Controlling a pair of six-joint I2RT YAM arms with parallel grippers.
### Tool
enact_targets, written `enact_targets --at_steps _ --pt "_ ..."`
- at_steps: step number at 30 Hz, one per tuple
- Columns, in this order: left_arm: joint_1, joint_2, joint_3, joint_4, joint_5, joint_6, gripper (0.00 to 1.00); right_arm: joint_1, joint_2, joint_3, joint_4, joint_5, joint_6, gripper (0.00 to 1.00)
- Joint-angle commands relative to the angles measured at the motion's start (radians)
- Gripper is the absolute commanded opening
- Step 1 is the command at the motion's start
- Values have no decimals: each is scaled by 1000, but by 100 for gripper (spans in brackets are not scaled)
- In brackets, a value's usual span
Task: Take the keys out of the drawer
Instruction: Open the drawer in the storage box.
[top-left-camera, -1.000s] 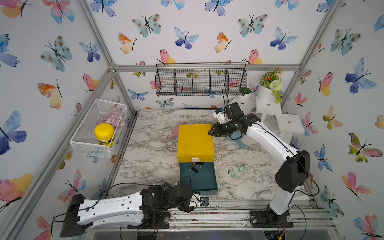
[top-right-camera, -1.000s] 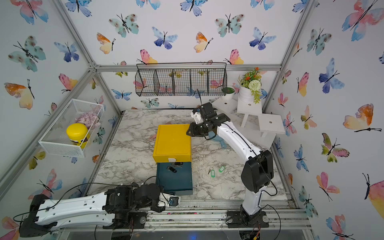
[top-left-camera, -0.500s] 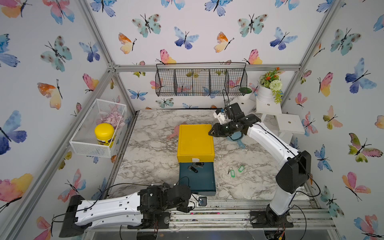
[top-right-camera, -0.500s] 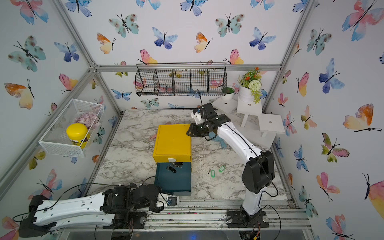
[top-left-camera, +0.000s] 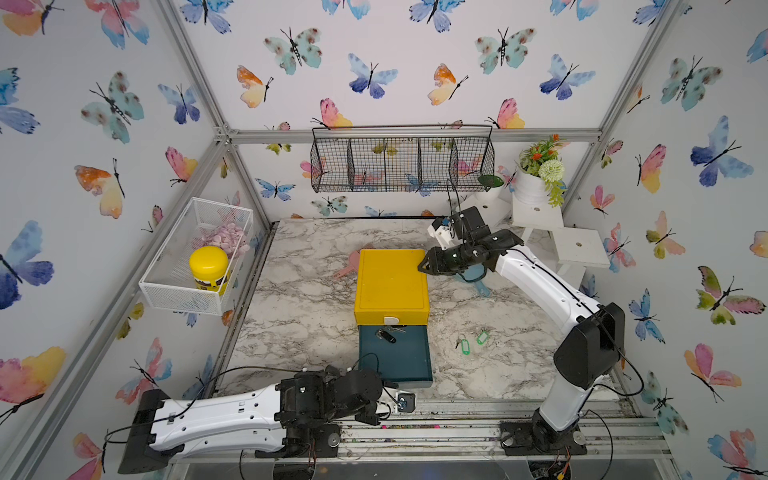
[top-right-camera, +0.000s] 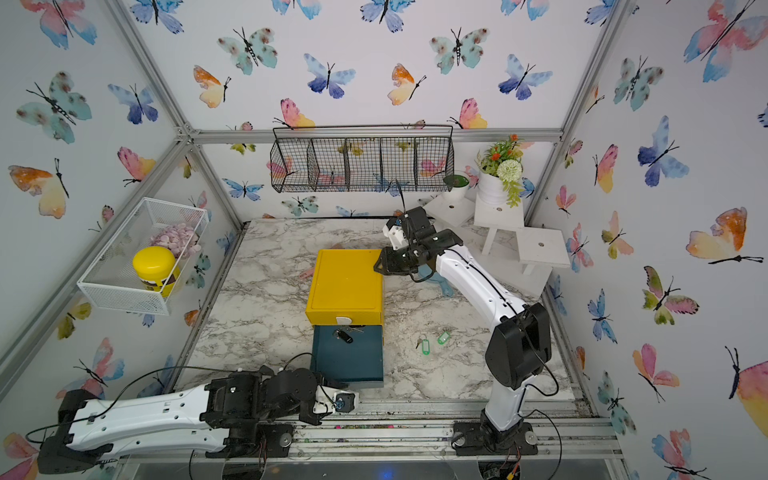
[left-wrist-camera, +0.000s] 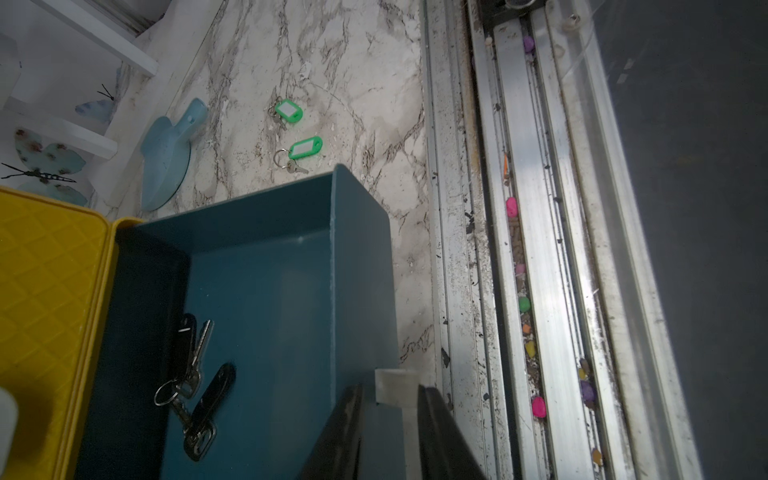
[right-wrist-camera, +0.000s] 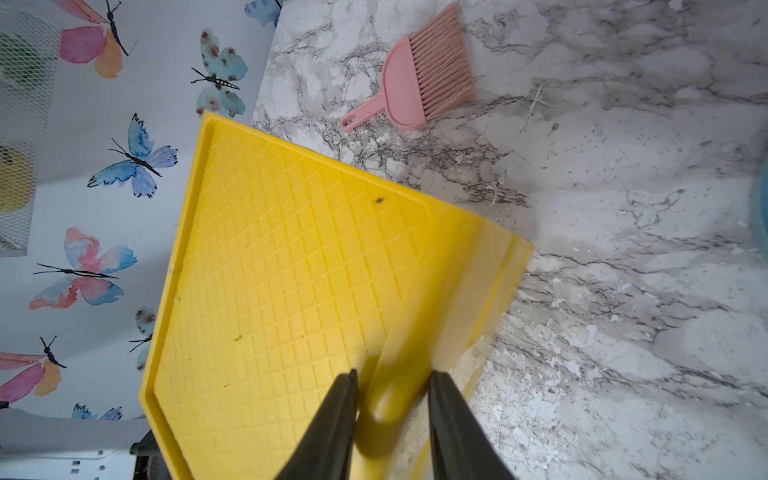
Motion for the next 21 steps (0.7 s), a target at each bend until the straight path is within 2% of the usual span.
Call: enact_targets --at_steps 1,7,11,15,21 --pt "-5 -22 6 -1 -21 2 30 11 -31 -14 -81 -24 -5 34" --pt "-5 -44 69 -70 15 -11 34 11 -32 37 -103 -2 -10 34" --pt "-5 -67 188 -150 48 -82 41 11 -52 91 -100 33 -15 34" --pt "-5 -94 302 -121 -104 -250 44 12 -70 145 -57 55 -17 37" --pt "7 -62 427 -14 -413 -342 58 11 -72 261 -40 87 -52 40"
